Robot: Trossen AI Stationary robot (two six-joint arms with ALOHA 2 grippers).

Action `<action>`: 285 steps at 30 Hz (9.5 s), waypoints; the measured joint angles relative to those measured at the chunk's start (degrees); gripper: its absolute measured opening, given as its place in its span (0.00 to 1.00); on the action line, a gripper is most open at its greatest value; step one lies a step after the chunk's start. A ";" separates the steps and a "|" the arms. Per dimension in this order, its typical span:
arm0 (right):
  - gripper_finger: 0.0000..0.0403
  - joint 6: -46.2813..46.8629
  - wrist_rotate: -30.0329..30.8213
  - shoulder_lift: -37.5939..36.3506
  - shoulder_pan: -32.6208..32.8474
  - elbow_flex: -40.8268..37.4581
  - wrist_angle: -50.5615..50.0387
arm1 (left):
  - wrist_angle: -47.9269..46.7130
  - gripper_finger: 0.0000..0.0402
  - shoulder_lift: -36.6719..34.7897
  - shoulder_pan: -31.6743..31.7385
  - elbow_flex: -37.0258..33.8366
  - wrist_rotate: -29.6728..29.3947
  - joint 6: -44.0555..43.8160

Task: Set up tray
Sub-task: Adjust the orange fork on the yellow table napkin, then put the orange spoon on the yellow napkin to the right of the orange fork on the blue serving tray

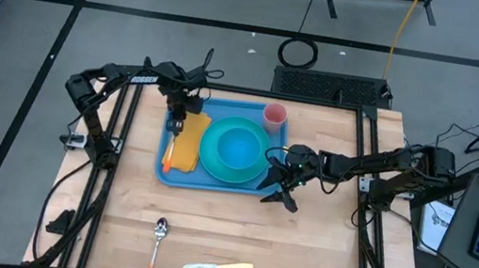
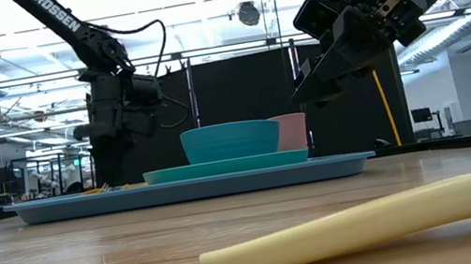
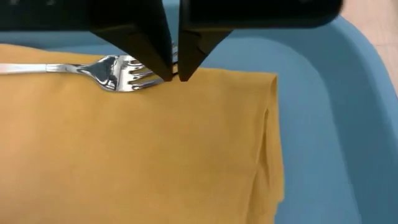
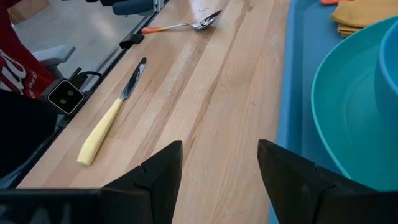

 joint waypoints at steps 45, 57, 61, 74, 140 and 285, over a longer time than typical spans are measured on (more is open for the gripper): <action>0.49 -0.24 0.02 0.00 0.00 0.00 0.48 | 1.50 0.00 -0.02 -1.95 4.57 -2.30 4.30; 0.49 -0.24 0.02 0.00 0.00 0.00 0.48 | 1.91 0.00 -0.02 -1.51 4.57 -0.77 3.36; 0.49 -0.20 0.02 0.00 0.00 0.00 0.47 | 2.43 0.01 -0.02 -1.51 4.57 -2.20 3.19; 0.49 -0.06 0.04 0.00 0.00 0.00 0.54 | 3.07 0.05 -2.22 -1.88 4.57 -6.94 -10.20; 0.49 23.36 19.47 12.62 21.02 18.09 4.32 | 63.38 0.06 -32.20 -90.19 -35.67 -77.94 -71.37; 0.41 23.69 16.48 67.38 18.98 84.06 -13.57 | 63.78 0.06 -30.84 -94.20 -35.62 -79.97 -71.89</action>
